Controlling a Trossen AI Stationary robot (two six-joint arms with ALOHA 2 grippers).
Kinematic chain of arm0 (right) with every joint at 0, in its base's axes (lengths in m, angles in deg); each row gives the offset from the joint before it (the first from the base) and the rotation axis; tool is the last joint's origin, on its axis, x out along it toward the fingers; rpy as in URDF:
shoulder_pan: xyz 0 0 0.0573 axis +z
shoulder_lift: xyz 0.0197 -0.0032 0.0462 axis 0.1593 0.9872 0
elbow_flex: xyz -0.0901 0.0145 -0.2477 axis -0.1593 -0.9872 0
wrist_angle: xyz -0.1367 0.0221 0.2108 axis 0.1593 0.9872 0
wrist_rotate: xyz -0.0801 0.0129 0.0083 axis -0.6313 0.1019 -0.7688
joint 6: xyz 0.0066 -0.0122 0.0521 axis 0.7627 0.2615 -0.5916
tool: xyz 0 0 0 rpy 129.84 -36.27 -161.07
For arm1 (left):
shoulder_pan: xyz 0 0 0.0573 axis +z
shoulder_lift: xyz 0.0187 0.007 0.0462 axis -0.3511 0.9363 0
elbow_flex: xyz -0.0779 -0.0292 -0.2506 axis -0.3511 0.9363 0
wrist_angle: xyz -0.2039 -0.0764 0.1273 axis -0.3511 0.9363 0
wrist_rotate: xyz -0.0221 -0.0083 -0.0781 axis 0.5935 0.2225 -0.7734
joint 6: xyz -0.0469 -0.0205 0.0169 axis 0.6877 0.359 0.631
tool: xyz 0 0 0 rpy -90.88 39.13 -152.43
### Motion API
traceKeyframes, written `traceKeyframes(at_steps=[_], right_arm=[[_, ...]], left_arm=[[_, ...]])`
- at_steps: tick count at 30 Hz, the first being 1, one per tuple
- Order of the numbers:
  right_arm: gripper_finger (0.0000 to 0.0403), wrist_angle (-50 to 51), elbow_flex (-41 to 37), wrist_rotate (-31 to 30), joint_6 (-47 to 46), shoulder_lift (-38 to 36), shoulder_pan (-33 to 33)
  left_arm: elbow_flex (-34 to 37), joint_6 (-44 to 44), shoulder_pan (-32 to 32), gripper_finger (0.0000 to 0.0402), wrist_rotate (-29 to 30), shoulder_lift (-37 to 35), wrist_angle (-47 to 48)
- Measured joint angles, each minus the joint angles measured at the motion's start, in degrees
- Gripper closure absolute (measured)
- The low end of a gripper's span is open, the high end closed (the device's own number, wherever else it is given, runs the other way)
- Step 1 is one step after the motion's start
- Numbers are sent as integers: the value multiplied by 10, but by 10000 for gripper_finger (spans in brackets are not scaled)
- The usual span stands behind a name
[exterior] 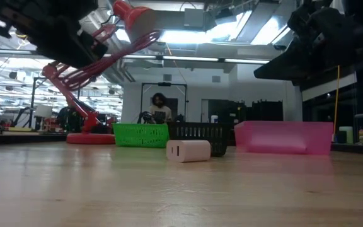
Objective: Pick and place items into bin
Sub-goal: Put the pink charger cable into the green bin
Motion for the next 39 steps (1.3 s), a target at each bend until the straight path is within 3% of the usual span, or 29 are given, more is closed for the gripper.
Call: traceKeyframes(at_steps=[8,15,28,39], right_arm=[[400,-17,0,0,29,2,-23],[400,-41,0,0,71,2,-47],[400,-59,0,-1,107,1,-97],[400,-82,0,-1,107,1,-145]], left_arm=[[55,-24,65,398,-16,-37,-60],[55,-54,146,398,-69,-38,-64],[55,-94,310,398,-75,-37,-68],[55,-129,401,397,-104,-37,-70]])
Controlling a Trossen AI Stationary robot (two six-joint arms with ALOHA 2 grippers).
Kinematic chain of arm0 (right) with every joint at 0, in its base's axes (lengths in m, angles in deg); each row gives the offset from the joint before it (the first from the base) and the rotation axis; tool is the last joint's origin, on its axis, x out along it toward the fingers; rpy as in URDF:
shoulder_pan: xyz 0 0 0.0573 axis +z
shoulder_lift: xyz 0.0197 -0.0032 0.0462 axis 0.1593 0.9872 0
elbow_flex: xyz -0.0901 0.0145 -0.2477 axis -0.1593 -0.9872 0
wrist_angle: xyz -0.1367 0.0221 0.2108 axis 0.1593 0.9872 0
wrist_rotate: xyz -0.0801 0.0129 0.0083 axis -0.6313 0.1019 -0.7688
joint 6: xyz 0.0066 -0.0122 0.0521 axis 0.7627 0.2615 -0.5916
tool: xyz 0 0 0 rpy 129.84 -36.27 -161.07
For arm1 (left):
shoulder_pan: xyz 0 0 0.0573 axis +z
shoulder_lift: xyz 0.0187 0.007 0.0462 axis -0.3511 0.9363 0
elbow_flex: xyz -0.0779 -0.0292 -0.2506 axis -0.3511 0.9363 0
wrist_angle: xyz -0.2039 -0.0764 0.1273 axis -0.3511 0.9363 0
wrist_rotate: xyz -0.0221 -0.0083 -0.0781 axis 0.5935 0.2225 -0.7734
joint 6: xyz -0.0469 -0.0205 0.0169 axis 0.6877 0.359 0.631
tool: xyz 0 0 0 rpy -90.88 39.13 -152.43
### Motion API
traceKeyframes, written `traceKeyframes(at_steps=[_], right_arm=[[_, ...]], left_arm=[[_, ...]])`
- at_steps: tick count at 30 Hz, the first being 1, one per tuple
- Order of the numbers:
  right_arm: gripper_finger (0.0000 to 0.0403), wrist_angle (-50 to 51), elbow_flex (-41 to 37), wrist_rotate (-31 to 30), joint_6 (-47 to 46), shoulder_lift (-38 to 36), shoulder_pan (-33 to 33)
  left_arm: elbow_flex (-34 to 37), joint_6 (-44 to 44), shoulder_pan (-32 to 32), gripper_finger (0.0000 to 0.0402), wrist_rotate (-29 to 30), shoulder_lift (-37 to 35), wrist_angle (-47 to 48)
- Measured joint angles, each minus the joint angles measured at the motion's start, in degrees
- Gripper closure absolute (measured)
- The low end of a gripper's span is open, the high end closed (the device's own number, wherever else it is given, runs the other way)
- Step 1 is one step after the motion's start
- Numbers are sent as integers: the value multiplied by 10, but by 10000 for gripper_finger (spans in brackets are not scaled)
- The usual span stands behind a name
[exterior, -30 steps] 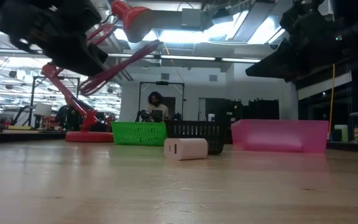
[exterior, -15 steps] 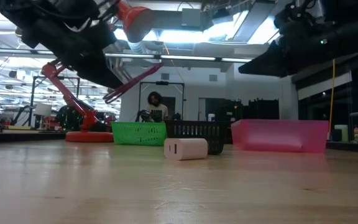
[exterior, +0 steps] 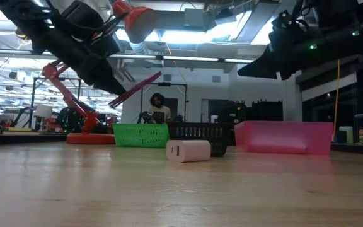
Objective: Pick and place items into bin
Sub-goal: Put the pink charger cable into the green bin
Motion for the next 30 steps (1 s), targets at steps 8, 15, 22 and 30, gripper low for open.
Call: traceKeyframes(at_steps=[8,15,22,30], right_arm=[[400,-17,0,0,20,0,-16],[400,-50,0,0,62,0,-21],[400,-75,0,0,97,0,-21],[400,-77,0,0,101,0,-21]], left_arm=[[0,-31,40,396,-29,0,0],[-21,-48,72,397,-31,8,7],[-77,-91,87,397,-34,82,44],[-170,-130,108,398,-22,197,122]])
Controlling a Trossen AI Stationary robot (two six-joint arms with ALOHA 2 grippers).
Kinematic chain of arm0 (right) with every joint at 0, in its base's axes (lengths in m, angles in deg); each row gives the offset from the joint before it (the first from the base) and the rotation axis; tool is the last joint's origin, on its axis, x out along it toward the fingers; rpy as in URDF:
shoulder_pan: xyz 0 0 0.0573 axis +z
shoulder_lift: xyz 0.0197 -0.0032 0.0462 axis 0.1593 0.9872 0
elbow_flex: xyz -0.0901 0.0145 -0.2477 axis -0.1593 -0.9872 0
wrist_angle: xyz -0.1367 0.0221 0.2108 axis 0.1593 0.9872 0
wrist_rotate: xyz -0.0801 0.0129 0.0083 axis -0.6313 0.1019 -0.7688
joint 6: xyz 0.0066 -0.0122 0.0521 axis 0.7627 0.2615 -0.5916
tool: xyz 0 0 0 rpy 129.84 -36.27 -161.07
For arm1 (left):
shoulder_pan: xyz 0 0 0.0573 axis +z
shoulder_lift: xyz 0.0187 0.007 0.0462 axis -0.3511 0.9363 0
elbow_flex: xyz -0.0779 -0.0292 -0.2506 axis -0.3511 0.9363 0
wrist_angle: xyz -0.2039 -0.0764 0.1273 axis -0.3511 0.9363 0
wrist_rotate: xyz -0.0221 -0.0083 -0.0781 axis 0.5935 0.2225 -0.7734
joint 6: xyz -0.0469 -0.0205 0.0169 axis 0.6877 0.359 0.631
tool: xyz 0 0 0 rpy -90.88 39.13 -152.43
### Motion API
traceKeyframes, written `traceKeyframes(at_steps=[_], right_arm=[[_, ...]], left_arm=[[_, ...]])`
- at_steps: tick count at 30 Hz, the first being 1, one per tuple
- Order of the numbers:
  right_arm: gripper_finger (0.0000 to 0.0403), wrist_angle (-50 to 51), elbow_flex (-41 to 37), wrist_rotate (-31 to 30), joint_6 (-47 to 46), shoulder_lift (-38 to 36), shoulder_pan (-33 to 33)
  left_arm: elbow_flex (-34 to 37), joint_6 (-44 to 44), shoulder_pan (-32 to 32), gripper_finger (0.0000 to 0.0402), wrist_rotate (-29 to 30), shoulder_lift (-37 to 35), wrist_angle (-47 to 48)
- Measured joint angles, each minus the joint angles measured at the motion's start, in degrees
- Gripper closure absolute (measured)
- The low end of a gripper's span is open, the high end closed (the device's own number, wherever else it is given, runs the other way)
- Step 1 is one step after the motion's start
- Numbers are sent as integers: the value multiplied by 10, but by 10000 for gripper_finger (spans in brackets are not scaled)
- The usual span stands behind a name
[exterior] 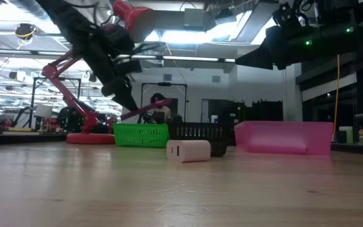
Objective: Pick and place items into bin
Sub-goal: Put the pink charger cable into the green bin
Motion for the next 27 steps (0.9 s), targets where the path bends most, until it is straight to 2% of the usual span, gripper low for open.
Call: traceKeyframes(at_steps=[3,7,17,27], right_arm=[[400,0,0,0,0,0,0],[400,0,0,0,0,0,0],[400,1,0,0,1,0,0],[400,1,0,0,0,0,0]], left_arm=[[-29,-7,7,398,3,26,32],[-46,-15,10,398,35,46,45],[-50,-15,9,397,29,64,73],[-50,-15,9,347,29,64,71]])
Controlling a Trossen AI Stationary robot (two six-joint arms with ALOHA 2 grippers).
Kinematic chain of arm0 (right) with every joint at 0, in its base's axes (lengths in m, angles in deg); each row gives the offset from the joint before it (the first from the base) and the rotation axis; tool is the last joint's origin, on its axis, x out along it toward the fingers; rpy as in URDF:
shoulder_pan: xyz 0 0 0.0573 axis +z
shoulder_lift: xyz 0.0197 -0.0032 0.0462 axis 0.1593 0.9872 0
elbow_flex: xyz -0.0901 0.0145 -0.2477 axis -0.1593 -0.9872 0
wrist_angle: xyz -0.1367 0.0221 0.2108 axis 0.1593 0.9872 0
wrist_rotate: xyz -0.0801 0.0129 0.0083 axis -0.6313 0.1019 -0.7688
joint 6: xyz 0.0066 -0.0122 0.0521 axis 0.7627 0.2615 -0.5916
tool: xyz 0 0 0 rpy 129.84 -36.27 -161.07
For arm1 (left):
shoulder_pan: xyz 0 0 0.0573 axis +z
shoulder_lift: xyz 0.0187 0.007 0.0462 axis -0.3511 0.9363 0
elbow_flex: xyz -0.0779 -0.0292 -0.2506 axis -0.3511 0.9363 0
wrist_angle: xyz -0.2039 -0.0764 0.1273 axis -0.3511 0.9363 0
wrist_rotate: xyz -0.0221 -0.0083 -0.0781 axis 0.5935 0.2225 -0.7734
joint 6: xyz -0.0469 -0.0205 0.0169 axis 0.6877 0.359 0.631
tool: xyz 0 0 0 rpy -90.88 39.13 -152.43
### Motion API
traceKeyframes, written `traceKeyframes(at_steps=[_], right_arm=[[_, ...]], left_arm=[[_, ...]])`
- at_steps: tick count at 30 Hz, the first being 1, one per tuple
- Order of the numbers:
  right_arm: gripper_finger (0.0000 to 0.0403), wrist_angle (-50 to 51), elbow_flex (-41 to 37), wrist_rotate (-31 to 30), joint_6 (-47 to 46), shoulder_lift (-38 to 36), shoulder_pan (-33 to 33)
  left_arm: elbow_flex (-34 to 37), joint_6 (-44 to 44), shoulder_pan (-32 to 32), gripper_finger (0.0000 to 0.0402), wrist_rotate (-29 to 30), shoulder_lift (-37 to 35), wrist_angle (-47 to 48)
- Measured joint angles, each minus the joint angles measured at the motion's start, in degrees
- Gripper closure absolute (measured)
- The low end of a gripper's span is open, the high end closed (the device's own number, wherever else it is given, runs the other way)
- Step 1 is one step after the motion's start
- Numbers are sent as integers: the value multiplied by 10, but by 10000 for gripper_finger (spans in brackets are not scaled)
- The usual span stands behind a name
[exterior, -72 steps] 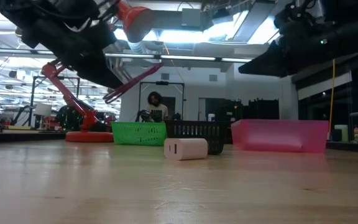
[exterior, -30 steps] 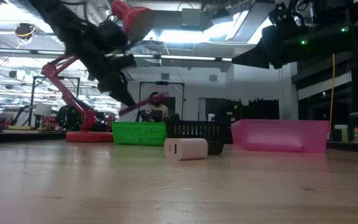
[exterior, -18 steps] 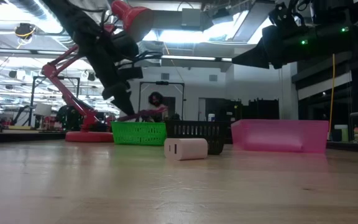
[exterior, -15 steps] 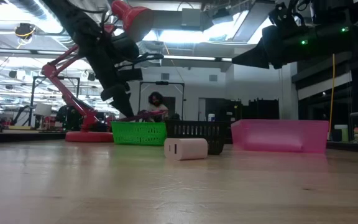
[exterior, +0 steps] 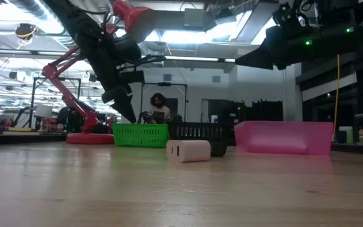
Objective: Pick and place items into bin
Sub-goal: Put the pink charger cable into the green bin, then put the pink charger adapter into the black bin
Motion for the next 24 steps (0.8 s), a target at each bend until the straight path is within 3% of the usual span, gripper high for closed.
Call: traceKeyframes(at_steps=[12,18,24], right_arm=[[400,1,0,0,-1,0,0],[400,25,1,0,-18,0,0],[400,49,1,1,-44,0,3]], left_arm=[[0,2,-8,320,-15,0,-40],[0,1,-47,336,-36,-12,-39],[0,1,-95,371,-31,-69,-34]])
